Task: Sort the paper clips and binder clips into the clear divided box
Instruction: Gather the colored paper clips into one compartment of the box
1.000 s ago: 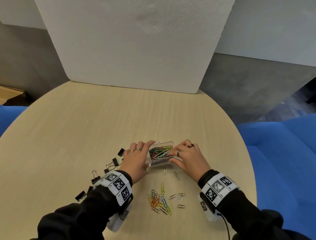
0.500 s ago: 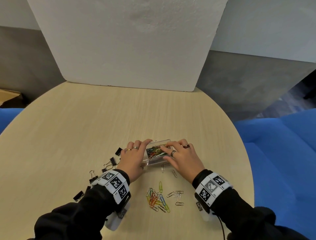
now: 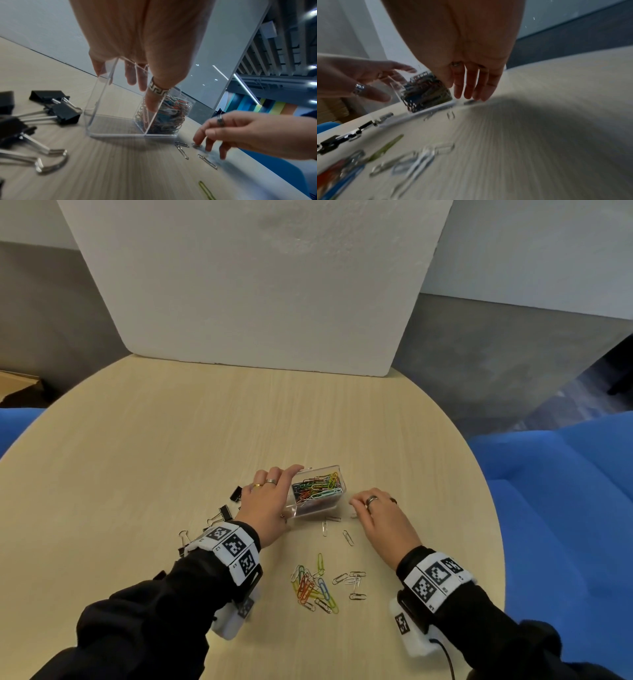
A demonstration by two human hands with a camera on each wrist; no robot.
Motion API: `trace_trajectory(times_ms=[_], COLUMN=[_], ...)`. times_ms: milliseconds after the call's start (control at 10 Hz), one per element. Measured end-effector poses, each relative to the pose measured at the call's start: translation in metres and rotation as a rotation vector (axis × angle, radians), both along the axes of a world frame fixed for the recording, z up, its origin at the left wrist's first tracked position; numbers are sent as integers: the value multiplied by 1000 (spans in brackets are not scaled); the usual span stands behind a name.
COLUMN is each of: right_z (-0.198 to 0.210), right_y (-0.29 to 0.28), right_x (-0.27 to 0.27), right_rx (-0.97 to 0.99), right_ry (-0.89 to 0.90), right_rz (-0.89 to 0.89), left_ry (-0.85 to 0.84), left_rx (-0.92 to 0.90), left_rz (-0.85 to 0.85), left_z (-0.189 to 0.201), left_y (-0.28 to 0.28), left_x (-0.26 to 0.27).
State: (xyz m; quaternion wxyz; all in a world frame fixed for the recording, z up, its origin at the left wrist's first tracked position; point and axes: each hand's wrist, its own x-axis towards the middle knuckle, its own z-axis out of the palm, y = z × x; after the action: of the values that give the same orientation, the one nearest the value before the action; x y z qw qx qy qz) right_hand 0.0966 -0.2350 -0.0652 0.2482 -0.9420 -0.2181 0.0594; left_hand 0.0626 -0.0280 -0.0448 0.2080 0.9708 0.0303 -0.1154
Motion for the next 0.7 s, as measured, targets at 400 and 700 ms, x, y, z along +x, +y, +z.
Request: trace_trajectory(times_ms=[400, 700], right_z=[-21, -18], right_y=[-16, -17], right_x=[-26, -42], right_rx=[40, -74], right_ry=[309, 420], right_rz=[37, 282], left_ry=[-4, -7], left_rx=[-19, -17], left_rz=[8, 9], left_z=[-1, -3], left_y=[0, 0], left_x=[0, -1])
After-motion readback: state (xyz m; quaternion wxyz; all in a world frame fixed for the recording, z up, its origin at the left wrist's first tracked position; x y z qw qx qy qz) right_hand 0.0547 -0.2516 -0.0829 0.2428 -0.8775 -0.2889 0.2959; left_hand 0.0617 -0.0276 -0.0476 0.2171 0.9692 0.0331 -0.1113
